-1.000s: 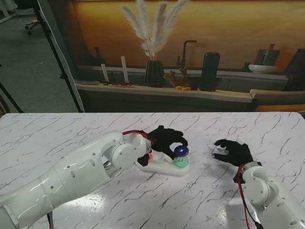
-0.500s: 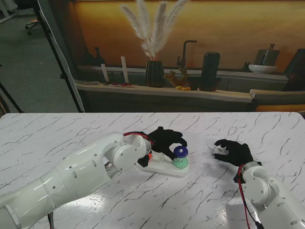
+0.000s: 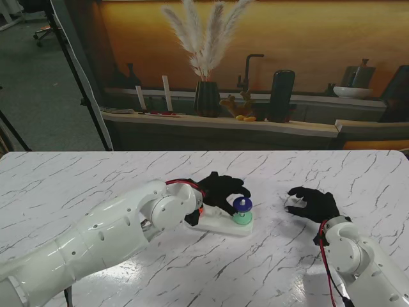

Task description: Move the three rings of the Hanoi Tower from the left rod to the right rod

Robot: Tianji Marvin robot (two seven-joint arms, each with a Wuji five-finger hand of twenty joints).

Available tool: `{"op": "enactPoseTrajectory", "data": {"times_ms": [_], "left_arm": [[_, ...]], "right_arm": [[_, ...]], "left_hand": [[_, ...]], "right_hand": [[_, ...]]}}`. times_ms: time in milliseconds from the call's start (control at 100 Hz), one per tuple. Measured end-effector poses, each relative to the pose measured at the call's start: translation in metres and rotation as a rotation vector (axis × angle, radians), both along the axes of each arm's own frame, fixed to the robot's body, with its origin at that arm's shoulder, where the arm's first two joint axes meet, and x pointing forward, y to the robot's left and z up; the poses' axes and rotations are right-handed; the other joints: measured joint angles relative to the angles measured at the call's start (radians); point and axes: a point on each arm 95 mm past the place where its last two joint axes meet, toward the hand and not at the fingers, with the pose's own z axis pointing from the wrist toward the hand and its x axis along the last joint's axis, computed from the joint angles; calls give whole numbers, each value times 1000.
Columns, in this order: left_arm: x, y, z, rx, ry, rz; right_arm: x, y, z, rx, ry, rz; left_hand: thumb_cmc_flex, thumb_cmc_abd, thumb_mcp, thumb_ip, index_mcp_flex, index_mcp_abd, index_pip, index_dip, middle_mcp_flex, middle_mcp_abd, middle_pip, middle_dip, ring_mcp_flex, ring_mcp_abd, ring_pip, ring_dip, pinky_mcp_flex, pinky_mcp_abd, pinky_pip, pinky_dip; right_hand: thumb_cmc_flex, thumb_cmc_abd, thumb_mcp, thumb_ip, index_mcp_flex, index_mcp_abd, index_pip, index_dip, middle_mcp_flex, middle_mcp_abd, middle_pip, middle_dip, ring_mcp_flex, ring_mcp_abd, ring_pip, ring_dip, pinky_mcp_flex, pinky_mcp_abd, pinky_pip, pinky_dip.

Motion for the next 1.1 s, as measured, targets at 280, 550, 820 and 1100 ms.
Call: {"op": "enactPoseTrajectory", "data": {"times_ms": [280, 550, 820, 1100], "left_arm": [[0, 1, -2, 0, 7, 3], [0, 2, -4, 14, 31, -5], [0, 3, -4, 29, 42, -13], [1, 5, -3, 38, 45, -32]], "right_arm": [[1, 0, 0, 1, -2, 0], [1, 0, -1, 1, -3, 1], [2, 0, -1, 2, -4, 1], [2, 1, -1, 1, -4, 1]], "left_hand": [[-42, 0, 25, 1, -8, 6, -17, -14, -2, 0, 0, 0, 0, 0, 0, 0, -10, 0, 0, -15], [-71, -5, 47, 5, -18, 29, -48, -39, -29, 0, -15, -1, -2, 0, -1, 0, -10, -32, -65, -61], [-109, -54, 48, 27, -57, 29, -77, -68, -43, 6, -29, -18, -32, 0, -25, -23, -11, -36, -123, -79], [-132, -90, 61, 27, -110, 38, -120, -112, -97, 11, -44, -24, -54, 0, -42, -39, -22, -36, -172, -79]], "right_hand": [[0, 0, 0, 0, 0, 0, 0, 0, 0, 0, 0, 0, 0, 0, 0, 0, 0, 0, 0, 0], [0, 0, 0, 0, 0, 0, 0, 0, 0, 0, 0, 0, 0, -1, 0, 0, 0, 0, 0, 0], [0, 0, 0, 0, 0, 0, 0, 0, 0, 0, 0, 0, 0, -1, 0, 0, 0, 0, 0, 0], [0, 0, 0, 0, 0, 0, 0, 0, 0, 0, 0, 0, 0, -1, 0, 1, 0, 0, 0, 0]]}}
